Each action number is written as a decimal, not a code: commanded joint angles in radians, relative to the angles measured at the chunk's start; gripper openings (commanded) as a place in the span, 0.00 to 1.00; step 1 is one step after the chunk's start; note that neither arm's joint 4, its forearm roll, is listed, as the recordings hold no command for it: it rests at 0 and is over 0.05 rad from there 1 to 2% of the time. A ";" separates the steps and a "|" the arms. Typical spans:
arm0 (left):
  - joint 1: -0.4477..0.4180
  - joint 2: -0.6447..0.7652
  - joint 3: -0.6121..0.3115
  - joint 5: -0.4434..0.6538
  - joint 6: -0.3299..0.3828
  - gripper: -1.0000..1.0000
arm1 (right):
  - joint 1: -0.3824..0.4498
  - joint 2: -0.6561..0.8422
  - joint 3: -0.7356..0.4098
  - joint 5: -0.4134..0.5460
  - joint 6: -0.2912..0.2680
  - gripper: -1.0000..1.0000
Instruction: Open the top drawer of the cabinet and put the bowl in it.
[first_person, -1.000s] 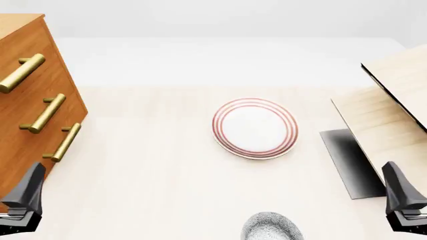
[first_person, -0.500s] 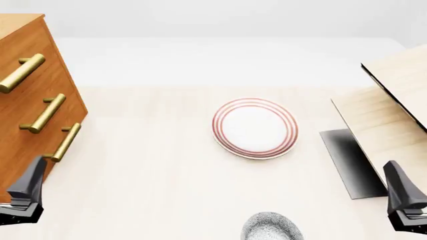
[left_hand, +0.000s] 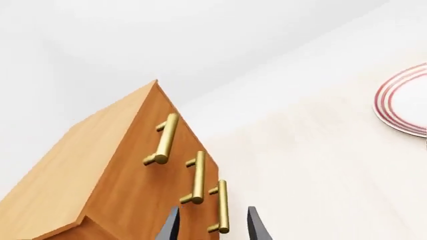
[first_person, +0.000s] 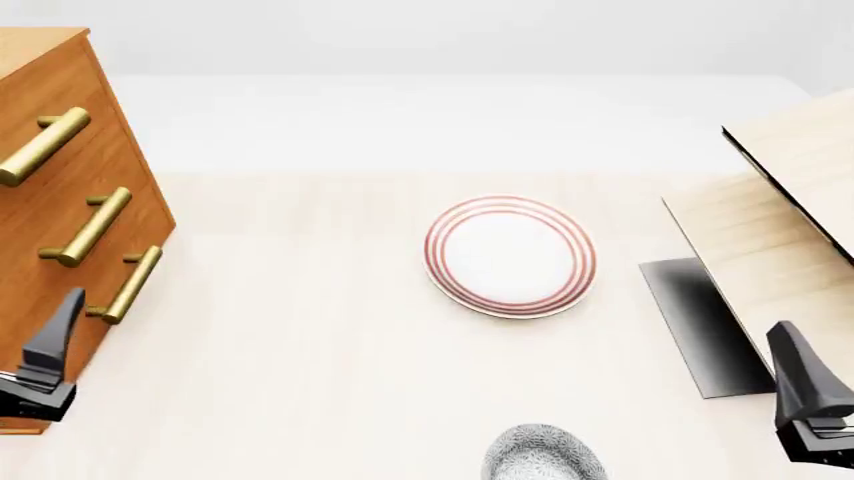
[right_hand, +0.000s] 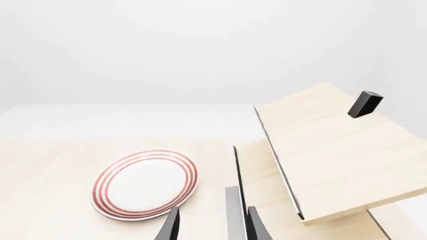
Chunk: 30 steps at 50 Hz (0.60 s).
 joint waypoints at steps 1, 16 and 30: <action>0.025 0.015 -0.043 0.048 0.203 1.00 | 0.000 0.001 0.007 -0.008 0.000 1.00; 0.069 0.021 -0.035 0.003 0.487 1.00 | 0.000 0.001 0.007 -0.008 0.000 1.00; 0.069 0.185 -0.028 -0.205 0.655 1.00 | 0.000 0.001 0.007 -0.008 0.000 1.00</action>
